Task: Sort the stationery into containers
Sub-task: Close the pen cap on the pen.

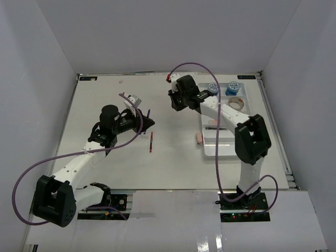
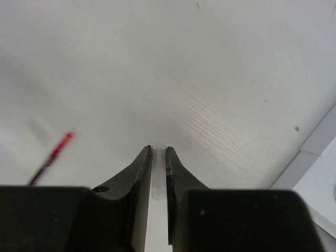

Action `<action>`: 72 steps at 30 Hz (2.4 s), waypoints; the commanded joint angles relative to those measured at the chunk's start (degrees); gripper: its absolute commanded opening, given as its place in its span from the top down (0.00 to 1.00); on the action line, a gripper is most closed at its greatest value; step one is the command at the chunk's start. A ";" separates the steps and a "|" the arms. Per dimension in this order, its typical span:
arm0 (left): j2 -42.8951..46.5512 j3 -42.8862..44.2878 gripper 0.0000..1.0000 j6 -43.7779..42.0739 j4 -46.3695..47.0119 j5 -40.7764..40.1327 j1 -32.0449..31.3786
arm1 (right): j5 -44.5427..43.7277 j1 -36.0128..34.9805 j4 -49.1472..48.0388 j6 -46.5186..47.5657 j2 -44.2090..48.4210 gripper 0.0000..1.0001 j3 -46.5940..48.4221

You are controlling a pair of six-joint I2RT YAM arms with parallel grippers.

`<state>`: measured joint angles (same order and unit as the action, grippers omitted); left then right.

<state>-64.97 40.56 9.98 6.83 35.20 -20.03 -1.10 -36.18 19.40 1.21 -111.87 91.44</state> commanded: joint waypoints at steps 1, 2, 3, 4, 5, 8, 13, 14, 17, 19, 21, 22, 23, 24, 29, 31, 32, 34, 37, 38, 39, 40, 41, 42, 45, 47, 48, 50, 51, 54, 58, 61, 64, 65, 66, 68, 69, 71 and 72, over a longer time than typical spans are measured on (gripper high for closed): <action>3.97 -1.70 1.00 1.88 5.98 4.78 0.17 | 8.56 -0.64 -12.78 -5.51 14.45 0.92 -5.81; 4.41 -2.66 1.00 2.41 7.05 6.44 0.17 | 10.14 -0.73 -15.50 -8.13 16.58 0.92 -7.66; 4.85 -3.11 1.00 3.46 8.27 7.42 0.17 | 12.85 -0.90 -22.06 -9.55 18.69 0.92 -11.42; 5.03 -3.46 1.00 3.90 10.11 9.25 0.17 | 13.92 -0.99 -25.17 -10.95 22.28 0.92 -13.20; 4.94 -3.73 1.00 4.43 10.74 9.97 0.17 | 14.98 -1.17 -28.16 -13.75 23.71 0.92 -14.69; 5.03 -4.25 1.00 5.67 13.03 11.90 -0.01 | 17.79 -1.87 -38.88 -18.68 27.84 0.92 -19.27; 5.90 -4.87 1.00 5.67 14.35 12.96 -0.18 | 21.40 -3.19 -56.00 -25.46 29.08 0.92 -24.01; 6.08 -4.96 1.00 5.67 14.61 13.05 -0.27 | 22.10 -4.06 -58.48 -26.34 28.91 0.92 -24.72; 6.17 -5.40 1.00 5.93 15.75 13.58 -0.36 | 22.72 -5.73 -64.73 -28.19 27.68 0.92 -25.96; 6.17 -5.75 1.00 6.19 16.55 13.93 -0.36 | 23.34 -6.35 -67.63 -29.85 26.45 0.92 -26.48; 5.91 -5.93 1.00 6.63 17.34 14.02 -0.45 | 24.39 -6.88 -71.68 -31.18 25.66 0.92 -27.01; 5.82 -6.01 1.00 6.72 17.34 14.02 -0.45 | 24.48 -6.97 -72.48 -32.05 25.04 0.92 -27.10; 5.65 -6.01 1.00 6.90 17.51 14.11 -0.45 | 24.74 -7.23 -74.22 -32.58 24.86 0.92 -27.45; 5.56 -6.01 1.00 6.98 17.60 14.11 -0.45 | 24.92 -7.23 -75.11 -33.11 24.51 0.92 -27.72; 5.64 -6.10 1.00 7.07 17.87 13.58 -0.45 | 26.06 -7.41 -78.54 -36.01 24.07 0.92 -29.30; 5.73 -6.28 1.00 7.33 18.22 13.58 -0.45 | 26.15 -7.50 -79.07 -36.45 24.07 0.92 -29.82; 5.73 -6.45 1.00 7.42 18.65 13.49 -0.45 | 26.50 -7.41 -79.60 -37.24 24.07 0.92 -30.26; 5.82 -6.63 1.00 7.60 19.09 12.79 -0.45 | 26.77 -7.50 -80.74 -37.95 24.16 0.92 -31.32; 5.56 -7.24 1.00 9.09 21.55 12.17 -0.45 | 26.68 -7.67 -82.94 -39.44 24.42 0.92 -32.90; 5.38 -7.33 1.00 9.53 22.52 12.17 -0.45 | 26.59 -7.67 -83.12 -39.53 24.42 0.92 -33.08; 5.21 -7.51 1.00 10.14 24.70 12.43 -0.45 | 26.24 -7.59 -83.03 -39.36 24.60 0.92 -33.17; 4.60 -7.68 1.00 11.54 25.94 12.61 -0.45 | 26.15 -7.67 -82.77 -39.18 24.60 0.92 -33.17; 4.33 -7.68 1.00 11.99 27.78 12.79 -0.45 | 26.24 -7.59 -82.51 -38.92 24.69 0.92 -33.17; 4.06 -7.51 1.00 12.17 28.15 13.31 -0.53 | 26.24 -7.59 -82.24 -38.66 24.86 0.92 -32.91; 3.27 -6.81 1.00 12.17 28.15 14.19 -0.53 | 26.15 -7.67 -82.06 -37.95 25.04 0.92 -32.82; 3.44 -7.24 1.00 12.26 29.02 14.11 -0.53 | 26.24 -7.67 -82.24 -37.95 24.86 0.92 -32.64; 3.62 -7.51 1.00 12.35 29.29 14.11 -0.53 | 26.41 -7.59 -82.33 -37.95 24.78 0.92 -32.64; 3.71 -7.60 1.00 12.44 29.47 14.28 -0.53 | 26.42 -7.59 -82.59 -38.30 24.60 0.92 -32.90; 3.80 -7.51 1.00 12.35 29.56 14.28 -0.53 | 26.42 -7.59 -83.03 -38.39 24.43 0.92 -33.08; 3.88 -7.51 1.00 12.87 30.34 14.46 -0.53 | 26.50 -7.59 -83.56 -38.65 24.16 0.92 -33.34; 3.89 -7.51 1.00 13.31 31.05 14.72 -0.62 | 26.85 -7.59 -84.00 -39.09 23.72 0.92 -33.17; 3.97 -7.68 1.00 13.49 31.57 14.98 -0.62 | 26.86 -7.67 -84.61 -39.36 23.37 0.92 -33.25; 3.97 -7.51 1.00 13.93 32.02 15.16 -0.71 | 27.20 -7.76 -85.40 -40.06 23.02 0.92 -33.34; 4.06 -7.51 1.00 14.02 32.19 15.07 -0.71 | 27.21 -7.76 -85.66 -40.23 22.67 0.92 -33.34; 4.06 -7.33 1.00 14.02 32.11 14.99 -0.71 | 27.29 -7.76 -86.02 -40.50 22.58 0.92 -33.34; 4.24 -7.33 1.00 14.19 32.37 14.98 -0.71 | 27.56 -8.02 -86.54 -40.94 22.23 0.92 -33.34; 4.24 -7.33 1.00 14.28 32.46 14.81 -0.71 | 27.56 -8.11 -86.55 -40.94 22.23 0.92 -33.43; 4.50 -7.42 1.00 14.72 33.07 14.63 -0.71 | 27.65 -8.20 -86.98 -40.94 22.23 0.92 -33.69; 4.50 -7.51 1.00 14.81 33.25 14.37 -0.71 | 27.65 -8.29 -87.07 -40.94 22.23 0.92 -33.78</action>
<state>-61.73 33.15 24.21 37.91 49.08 -20.47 26.13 -44.01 -62.89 -39.27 -89.62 58.17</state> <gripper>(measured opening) 0.222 0.177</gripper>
